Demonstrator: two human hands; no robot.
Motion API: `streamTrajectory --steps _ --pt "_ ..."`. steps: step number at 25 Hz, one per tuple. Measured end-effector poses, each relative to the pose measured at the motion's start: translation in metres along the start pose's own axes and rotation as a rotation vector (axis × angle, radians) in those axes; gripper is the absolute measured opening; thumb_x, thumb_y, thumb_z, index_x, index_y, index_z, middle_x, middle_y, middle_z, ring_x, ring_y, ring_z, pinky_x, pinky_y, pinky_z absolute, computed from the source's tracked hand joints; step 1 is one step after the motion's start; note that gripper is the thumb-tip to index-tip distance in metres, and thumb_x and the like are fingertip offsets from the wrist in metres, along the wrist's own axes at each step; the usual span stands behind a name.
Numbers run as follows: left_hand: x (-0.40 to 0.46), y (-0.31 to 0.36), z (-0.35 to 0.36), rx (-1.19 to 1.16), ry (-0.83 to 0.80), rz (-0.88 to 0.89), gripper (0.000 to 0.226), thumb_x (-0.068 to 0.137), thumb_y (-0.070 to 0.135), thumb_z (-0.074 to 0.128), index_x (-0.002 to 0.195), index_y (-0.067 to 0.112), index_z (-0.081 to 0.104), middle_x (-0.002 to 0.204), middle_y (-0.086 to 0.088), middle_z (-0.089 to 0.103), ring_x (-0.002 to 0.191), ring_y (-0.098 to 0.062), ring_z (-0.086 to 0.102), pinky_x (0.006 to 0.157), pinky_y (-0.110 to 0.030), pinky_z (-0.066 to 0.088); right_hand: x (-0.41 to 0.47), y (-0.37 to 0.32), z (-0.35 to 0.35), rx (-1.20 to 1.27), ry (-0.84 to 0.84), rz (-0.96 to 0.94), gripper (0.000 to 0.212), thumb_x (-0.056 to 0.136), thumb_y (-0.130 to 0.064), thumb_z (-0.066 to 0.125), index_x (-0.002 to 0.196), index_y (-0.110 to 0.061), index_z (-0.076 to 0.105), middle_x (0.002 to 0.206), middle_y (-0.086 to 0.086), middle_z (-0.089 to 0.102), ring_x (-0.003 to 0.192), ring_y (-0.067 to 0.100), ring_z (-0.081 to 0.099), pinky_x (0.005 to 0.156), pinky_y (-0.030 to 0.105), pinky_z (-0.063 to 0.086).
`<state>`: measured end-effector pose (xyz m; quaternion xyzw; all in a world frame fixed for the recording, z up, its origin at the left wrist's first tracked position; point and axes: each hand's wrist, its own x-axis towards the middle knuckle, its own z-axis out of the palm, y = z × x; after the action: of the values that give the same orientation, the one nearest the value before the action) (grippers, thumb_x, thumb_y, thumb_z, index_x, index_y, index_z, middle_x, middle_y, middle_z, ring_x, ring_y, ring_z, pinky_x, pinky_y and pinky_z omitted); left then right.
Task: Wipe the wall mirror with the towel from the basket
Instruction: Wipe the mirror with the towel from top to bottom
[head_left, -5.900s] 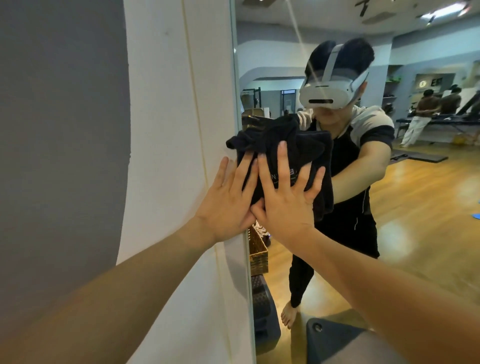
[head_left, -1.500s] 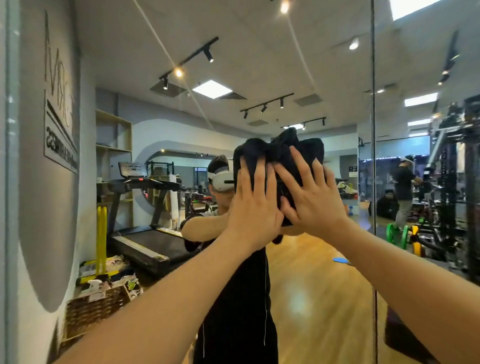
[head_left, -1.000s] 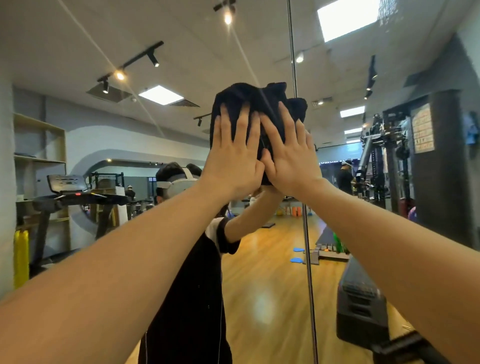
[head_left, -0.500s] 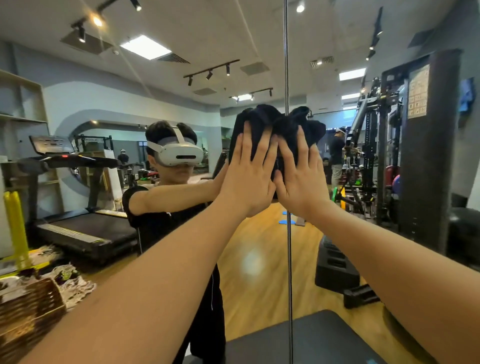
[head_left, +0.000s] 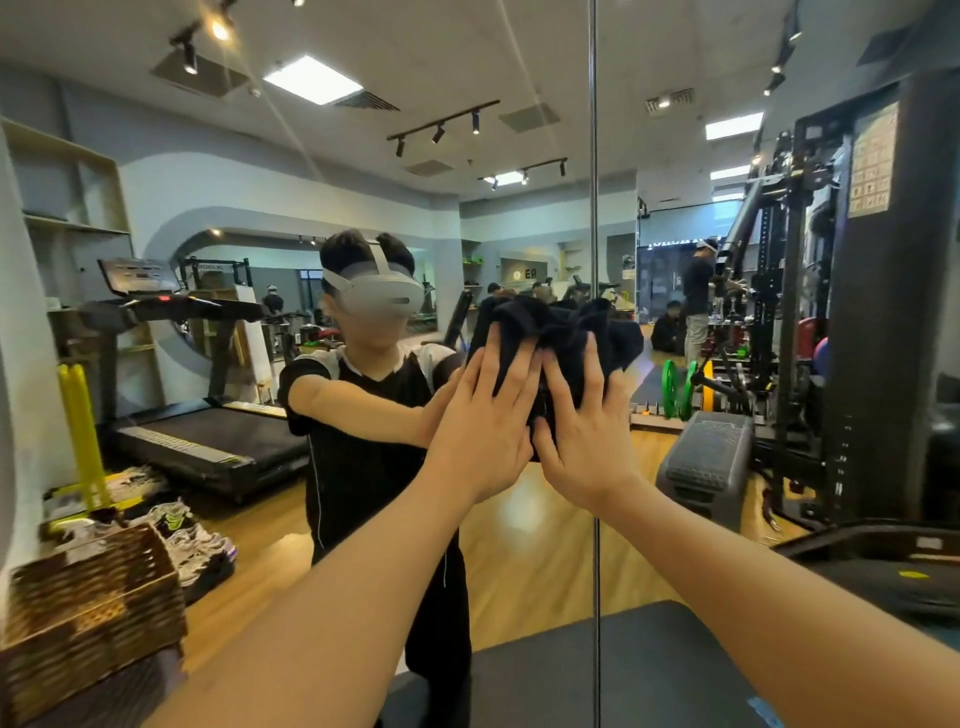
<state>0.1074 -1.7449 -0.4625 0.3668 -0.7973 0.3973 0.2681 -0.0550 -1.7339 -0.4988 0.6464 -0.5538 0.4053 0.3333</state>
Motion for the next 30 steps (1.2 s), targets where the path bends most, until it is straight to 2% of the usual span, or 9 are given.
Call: streamTrajectory --steps 5,9,13,14,17,21,26,30 --pt "-0.039 -0.03 -0.007 0.038 -0.019 0.002 0.079 0.102 0.043 0.031 0.163 0.005 -0.002 0.171 -0.018 -0.007 0.156 -0.043 -0.012 0.128 -0.052 0.009 -0.008 -0.053 0.018 0.054 0.022 0.024 0.074 0.098 -0.045 0.038 0.165 -0.022 0.017 0.17 0.025 0.006 0.138 0.055 0.03 0.119 0.069 0.019" --pt "-0.076 -0.064 -0.013 0.082 -0.022 -0.031 0.08 0.1 0.044 0.032 0.163 0.006 0.003 0.171 -0.019 -0.003 0.157 -0.042 -0.008 0.128 -0.052 0.011 -0.01 -0.097 0.028 0.081 0.027 -0.021 0.075 0.096 -0.045 0.04 0.164 -0.023 0.018 0.17 0.025 0.008 0.134 0.056 0.035 0.118 0.069 0.018" --pt "-0.122 -0.109 -0.019 0.162 -0.023 -0.045 0.085 0.097 0.043 0.042 0.163 0.004 0.004 0.17 -0.022 0.0 0.156 -0.045 -0.006 0.128 -0.051 -0.002 -0.012 -0.155 0.036 0.112 0.02 -0.069 0.075 0.094 -0.046 0.042 0.164 -0.024 0.023 0.17 0.023 0.006 0.135 0.055 0.034 0.115 0.072 0.02" --pt "-0.134 -0.123 -0.022 0.184 -0.025 -0.047 0.085 0.097 0.043 0.044 0.162 0.002 0.007 0.169 -0.023 0.002 0.156 -0.046 -0.004 0.128 -0.052 -0.001 -0.012 -0.171 0.039 0.123 0.023 -0.084 0.076 0.094 -0.046 0.042 0.164 -0.025 0.023 0.17 0.022 0.005 0.136 0.055 0.033 0.115 0.073 0.019" --pt "-0.172 -0.162 -0.031 0.194 -0.057 -0.072 0.085 0.098 0.043 0.047 0.162 0.001 0.009 0.169 -0.024 0.001 0.156 -0.047 -0.002 0.126 -0.059 0.014 -0.013 -0.224 0.044 0.169 0.027 -0.118 0.079 0.094 -0.048 0.045 0.165 -0.026 0.018 0.17 0.021 0.003 0.138 0.056 0.03 0.116 0.074 0.017" --pt "-0.211 -0.209 -0.046 0.228 -0.067 -0.088 0.085 0.099 0.041 0.048 0.162 0.002 0.006 0.169 -0.023 0.001 0.157 -0.044 0.002 0.127 -0.056 0.013 -0.012 -0.289 0.049 0.231 0.005 -0.134 0.082 0.095 -0.049 0.044 0.166 -0.025 0.011 0.171 0.021 -0.002 0.141 0.06 0.029 0.115 0.077 0.016" --pt "-0.256 -0.264 -0.067 0.282 -0.117 -0.14 0.079 0.102 0.042 0.04 0.162 0.001 0.009 0.169 -0.024 0.004 0.157 -0.042 0.002 0.127 -0.056 0.012 -0.007 -0.366 0.058 0.289 0.002 -0.139 0.083 0.093 -0.05 0.048 0.165 -0.024 0.017 0.171 0.02 -0.002 0.142 0.058 0.02 0.115 0.078 0.011" --pt "-0.293 -0.306 -0.083 0.299 -0.137 -0.16 0.077 0.103 0.042 0.038 0.161 -0.001 0.013 0.168 -0.026 0.007 0.157 -0.042 0.003 0.126 -0.058 0.016 -0.005 -0.428 0.065 0.316 0.01 -0.168 0.084 0.093 -0.05 0.047 0.166 -0.025 0.013 0.171 0.019 -0.002 0.146 0.058 0.015 0.115 0.078 0.007"
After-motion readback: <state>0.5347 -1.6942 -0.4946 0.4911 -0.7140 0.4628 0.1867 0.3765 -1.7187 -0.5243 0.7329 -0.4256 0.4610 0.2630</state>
